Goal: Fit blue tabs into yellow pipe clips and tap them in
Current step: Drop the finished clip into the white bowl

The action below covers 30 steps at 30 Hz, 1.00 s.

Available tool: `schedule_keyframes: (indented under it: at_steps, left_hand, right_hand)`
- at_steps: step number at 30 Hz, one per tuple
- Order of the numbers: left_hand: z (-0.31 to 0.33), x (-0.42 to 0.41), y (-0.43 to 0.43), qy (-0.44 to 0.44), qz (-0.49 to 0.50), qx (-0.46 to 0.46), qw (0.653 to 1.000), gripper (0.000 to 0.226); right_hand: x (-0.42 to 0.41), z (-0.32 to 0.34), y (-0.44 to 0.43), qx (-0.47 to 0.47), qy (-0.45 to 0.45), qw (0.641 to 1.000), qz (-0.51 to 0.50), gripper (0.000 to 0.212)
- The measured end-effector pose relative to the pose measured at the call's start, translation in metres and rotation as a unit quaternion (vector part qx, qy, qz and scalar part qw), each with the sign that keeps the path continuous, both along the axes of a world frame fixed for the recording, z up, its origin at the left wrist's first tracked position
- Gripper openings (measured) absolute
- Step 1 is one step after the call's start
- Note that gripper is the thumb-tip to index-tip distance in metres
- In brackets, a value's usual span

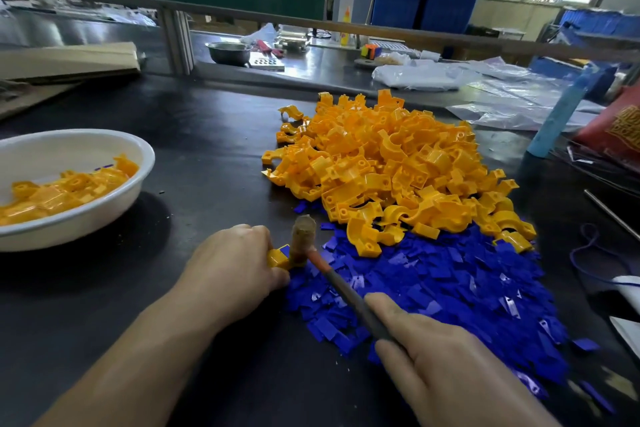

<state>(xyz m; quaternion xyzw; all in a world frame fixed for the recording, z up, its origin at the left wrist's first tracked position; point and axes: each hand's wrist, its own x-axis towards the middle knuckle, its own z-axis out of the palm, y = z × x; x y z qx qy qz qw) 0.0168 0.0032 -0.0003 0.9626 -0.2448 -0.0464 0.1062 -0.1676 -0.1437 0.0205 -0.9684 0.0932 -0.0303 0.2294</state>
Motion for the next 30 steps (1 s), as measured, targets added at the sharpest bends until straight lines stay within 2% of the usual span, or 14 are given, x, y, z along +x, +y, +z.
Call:
schedule_keyframes:
  at_steps: [3,9,14,19,22,25,27,28,29,30]
  left_hand:
    - [0.0,0.0,0.0,-0.002,0.001,0.005,1.0,0.032]
    - [0.0,0.0,0.0,-0.007,0.004,0.006,1.0,0.035]
    - [0.004,-0.001,0.0,0.009,0.005,-0.003,1.0,0.029]
    - [0.003,0.0,0.0,0.003,0.008,0.016,1.0,0.037]
    - [0.003,0.0,0.0,0.008,0.009,0.017,1.0,0.037]
    - [0.005,0.0,0.002,0.031,0.012,0.005,0.999,0.036]
    - [0.006,0.005,0.007,0.047,0.034,-0.073,0.996,0.031]
    - [0.008,0.009,0.011,0.059,0.058,-0.156,0.984,0.03]
    - [0.009,0.015,0.015,0.074,0.089,-0.267,0.957,0.029]
    - [0.011,0.024,0.021,0.096,0.124,-0.393,0.906,0.032]
  right_hand:
    - [0.005,0.006,-0.011,0.003,0.023,1.0,0.006,0.042]
    - [0.012,0.006,-0.015,0.048,-0.101,0.994,0.006,0.044]
    - [0.026,0.004,-0.012,0.005,-0.003,0.999,0.032,0.033]
    - [0.022,0.003,-0.024,0.043,-0.062,0.997,0.01,0.036]
    - [0.017,-0.005,-0.034,-0.016,-0.106,0.994,-0.027,0.04]
    - [0.013,-0.011,-0.048,-0.118,-0.105,0.984,-0.083,0.049]
    - [0.013,-0.012,-0.058,-0.158,-0.104,0.974,-0.123,0.048]
    - [0.013,-0.011,-0.062,-0.17,-0.106,0.969,-0.145,0.047]
    - [0.013,-0.01,-0.067,-0.18,-0.107,0.963,-0.167,0.045]
    - [0.013,-0.01,-0.072,-0.189,-0.106,0.958,-0.19,0.045]
